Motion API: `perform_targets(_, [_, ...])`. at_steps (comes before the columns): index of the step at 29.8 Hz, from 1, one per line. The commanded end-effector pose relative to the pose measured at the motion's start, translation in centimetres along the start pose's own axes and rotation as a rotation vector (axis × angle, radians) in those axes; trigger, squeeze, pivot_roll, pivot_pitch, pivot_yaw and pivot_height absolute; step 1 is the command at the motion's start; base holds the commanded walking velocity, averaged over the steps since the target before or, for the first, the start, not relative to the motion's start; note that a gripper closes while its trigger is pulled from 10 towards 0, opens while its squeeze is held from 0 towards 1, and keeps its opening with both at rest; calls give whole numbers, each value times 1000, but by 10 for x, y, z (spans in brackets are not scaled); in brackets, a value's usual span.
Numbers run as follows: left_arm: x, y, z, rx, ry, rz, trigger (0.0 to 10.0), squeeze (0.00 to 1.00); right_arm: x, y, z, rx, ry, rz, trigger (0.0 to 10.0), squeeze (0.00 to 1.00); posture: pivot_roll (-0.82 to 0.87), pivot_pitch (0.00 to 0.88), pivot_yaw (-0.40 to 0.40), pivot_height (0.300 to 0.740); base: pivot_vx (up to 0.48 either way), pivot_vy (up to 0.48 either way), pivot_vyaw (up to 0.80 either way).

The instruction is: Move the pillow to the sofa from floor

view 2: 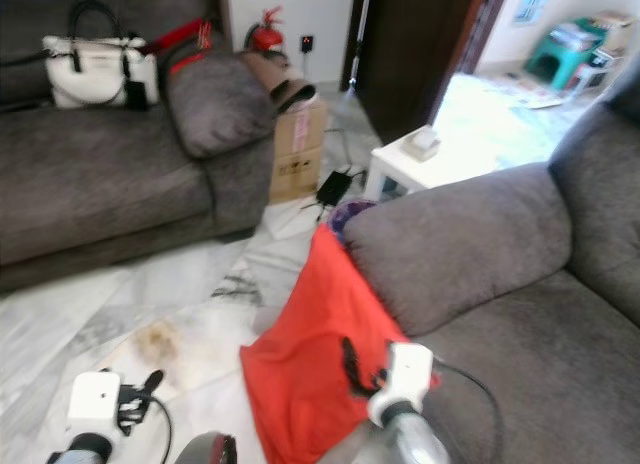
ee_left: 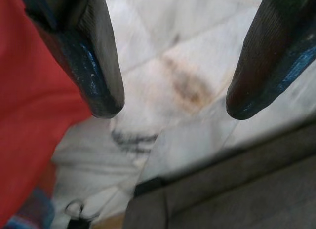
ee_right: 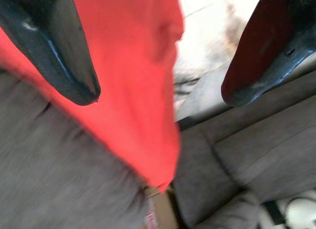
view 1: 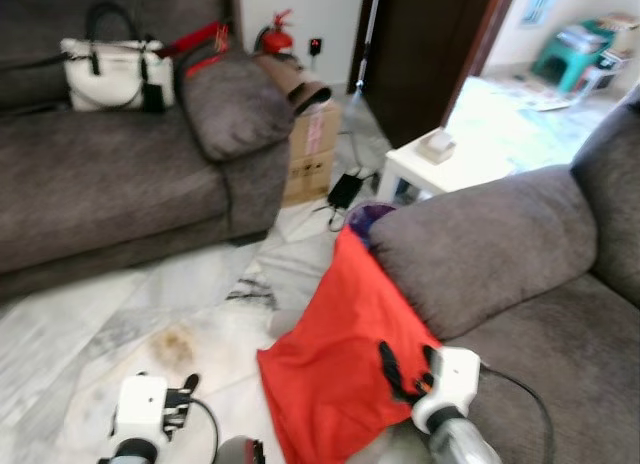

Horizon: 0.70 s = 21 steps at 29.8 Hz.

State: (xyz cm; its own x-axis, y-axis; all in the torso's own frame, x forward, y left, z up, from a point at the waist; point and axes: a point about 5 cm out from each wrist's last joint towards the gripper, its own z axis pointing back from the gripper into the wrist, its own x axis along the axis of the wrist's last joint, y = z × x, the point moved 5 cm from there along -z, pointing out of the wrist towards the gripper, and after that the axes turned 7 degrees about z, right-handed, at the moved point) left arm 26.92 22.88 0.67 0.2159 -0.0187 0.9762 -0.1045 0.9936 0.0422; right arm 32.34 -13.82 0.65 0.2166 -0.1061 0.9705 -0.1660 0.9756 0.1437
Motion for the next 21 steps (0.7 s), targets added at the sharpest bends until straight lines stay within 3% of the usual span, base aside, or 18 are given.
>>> perform_targets(1, [-10,-10,6,-39,31,22,10000,0,-9,-21,7,-85,34,-13,10000,0,113,118,-23,618,0,0,0])
perform_targets(4, [-10,-12,6,-49,29,29,10000,0,-3,-34,5,-149,20,-21,10000,0,113,118,-23,618,0,0,0])
perform_targets(9, [-10,-13,7,-53,32,29,10000,0,-2,-40,5,-180,20,-18,10000,0,113,118,-23,618,0,0,0])
perform_targets(11, [-11,-14,7,-58,38,21,10000,0,1,-54,5,-232,23,-31,10000,0,121,118,-25,618,0,0,0])
perform_targets(13, [-11,-13,7,-52,36,3,10000,0,1,-54,5,-235,24,-37,10000,0,120,117,-24,618,0,0,0])
perform_targets(21, [-13,-8,7,-38,43,-13,10000,0,-5,-52,4,-239,50,-27,10000,0,122,118,-24,618,0,-437,0])
